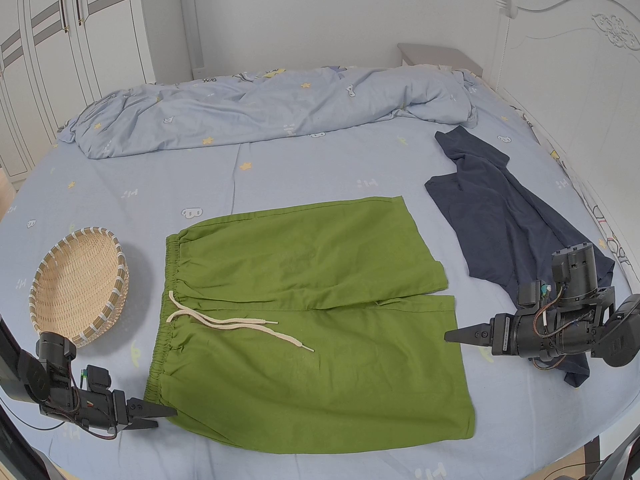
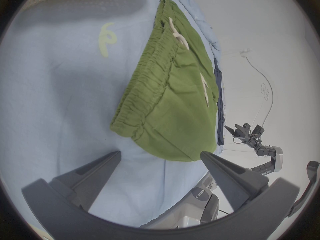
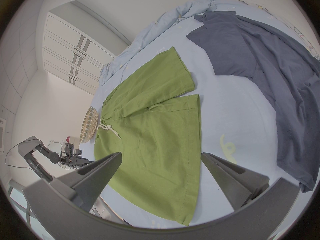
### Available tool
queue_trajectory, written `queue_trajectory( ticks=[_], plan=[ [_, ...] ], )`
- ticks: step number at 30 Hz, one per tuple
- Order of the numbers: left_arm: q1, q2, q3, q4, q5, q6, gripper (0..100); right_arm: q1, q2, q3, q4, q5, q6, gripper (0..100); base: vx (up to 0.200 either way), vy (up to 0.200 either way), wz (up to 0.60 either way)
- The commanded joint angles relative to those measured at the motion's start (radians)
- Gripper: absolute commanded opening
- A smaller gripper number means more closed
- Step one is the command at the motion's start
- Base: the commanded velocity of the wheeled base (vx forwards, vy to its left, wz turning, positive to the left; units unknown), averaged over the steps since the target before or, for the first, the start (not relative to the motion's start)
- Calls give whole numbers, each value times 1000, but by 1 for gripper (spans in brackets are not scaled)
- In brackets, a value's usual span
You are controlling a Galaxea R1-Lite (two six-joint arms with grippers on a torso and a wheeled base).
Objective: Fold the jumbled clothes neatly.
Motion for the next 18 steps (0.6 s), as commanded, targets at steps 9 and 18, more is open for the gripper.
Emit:
queue_trajectory(
  ticks=[9,18],
  plan=[
    [9,78,-121,2,0,3,100,2,16,3,-11,2,1,100,0,0,0],
    [-25,109,-176,2,-2,0,100,2,15,5,-20,0,1,100,0,0,0]
  ],
)
